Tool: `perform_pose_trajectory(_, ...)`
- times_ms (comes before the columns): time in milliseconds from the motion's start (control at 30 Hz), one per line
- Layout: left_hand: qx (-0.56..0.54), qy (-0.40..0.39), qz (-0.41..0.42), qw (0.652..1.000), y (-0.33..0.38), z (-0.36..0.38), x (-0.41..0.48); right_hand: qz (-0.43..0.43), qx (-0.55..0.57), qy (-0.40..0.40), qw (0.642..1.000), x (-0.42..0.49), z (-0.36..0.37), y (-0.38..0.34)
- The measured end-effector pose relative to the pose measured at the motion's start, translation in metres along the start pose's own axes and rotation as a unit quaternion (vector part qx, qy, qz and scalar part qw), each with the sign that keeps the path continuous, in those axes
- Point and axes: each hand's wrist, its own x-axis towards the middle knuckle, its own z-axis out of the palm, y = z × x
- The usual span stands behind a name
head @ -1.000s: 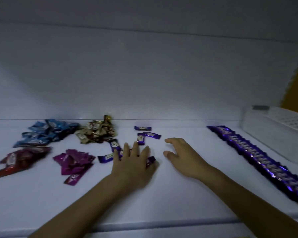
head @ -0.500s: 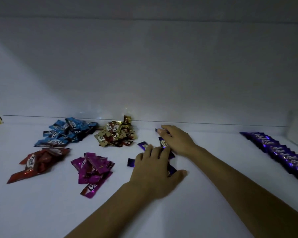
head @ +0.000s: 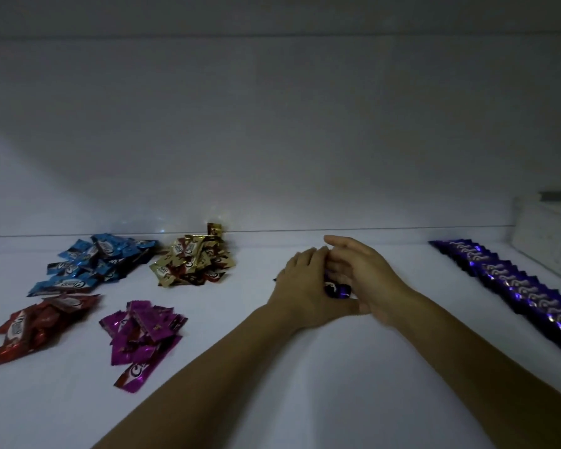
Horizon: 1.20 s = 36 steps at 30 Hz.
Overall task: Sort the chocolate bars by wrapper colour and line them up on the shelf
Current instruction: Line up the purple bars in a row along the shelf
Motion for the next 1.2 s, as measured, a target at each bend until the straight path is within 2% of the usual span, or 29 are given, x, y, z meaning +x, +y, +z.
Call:
perform_pose_trajectory(67, -0.026, -0.018, 0.012, 0.999, 0.007, 0.004, 0.012, -0.006, 0.036, 0.057, 0.998, 0.001, -0.014, -0.004)
perform_pose_trajectory(167, 0.025, -0.030, 0.041, 0.998, 0.010, 0.009, 0.029, -0.031, 0.032, 0.142, 0.989, 0.006, -0.034, -0.007)
perform_pose_trajectory(367, 0.052, 0.110, 0.100, 0.987, 0.003, 0.017, 0.043, -0.051, 0.017, 0.188, 0.981, 0.018, -0.040, -0.003)
perform_pose_trajectory(467, -0.010, 0.152, 0.084, 0.985, 0.002, 0.014, 0.046, -0.092, -0.064, 0.191, 0.975, 0.020, -0.039, 0.000)
perform_pose_trajectory(533, -0.108, 0.174, 0.028, 0.978, 0.000, 0.012, 0.046, -0.123, -0.184, 0.181, 0.958, 0.017, -0.039, 0.004)
perform_pose_trajectory(600, -0.231, 0.184, -0.037, 0.955, -0.005, 0.009, 0.047, -0.136, -0.296, 0.132, 0.936, 0.014, -0.037, 0.008)
perform_pose_trajectory(667, -0.346, 0.190, -0.084, 0.915, -0.008, 0.007, 0.048, -0.127, -0.349, 0.067, 0.926, 0.012, -0.033, 0.011)
perform_pose_trajectory(800, -0.449, 0.196, -0.117, 0.864, -0.009, 0.003, 0.048, -0.130, -0.427, 0.018, 0.895, 0.007, -0.029, 0.011)
perform_pose_trajectory(933, -0.518, 0.199, -0.138, 0.820, -0.009, -0.002, 0.048, -0.113, -0.430, -0.018, 0.896, 0.000, -0.024, 0.009)
perform_pose_trajectory(1033, -0.570, 0.210, -0.168, 0.777, -0.012, -0.009, 0.048, -0.140, -0.446, -0.017, 0.884, -0.002, -0.021, 0.006)
perform_pose_trajectory(1200, -0.637, 0.214, -0.202, 0.713, -0.016, -0.015, 0.047, -0.134, -0.346, 0.021, 0.928, -0.001, -0.011, 0.008)
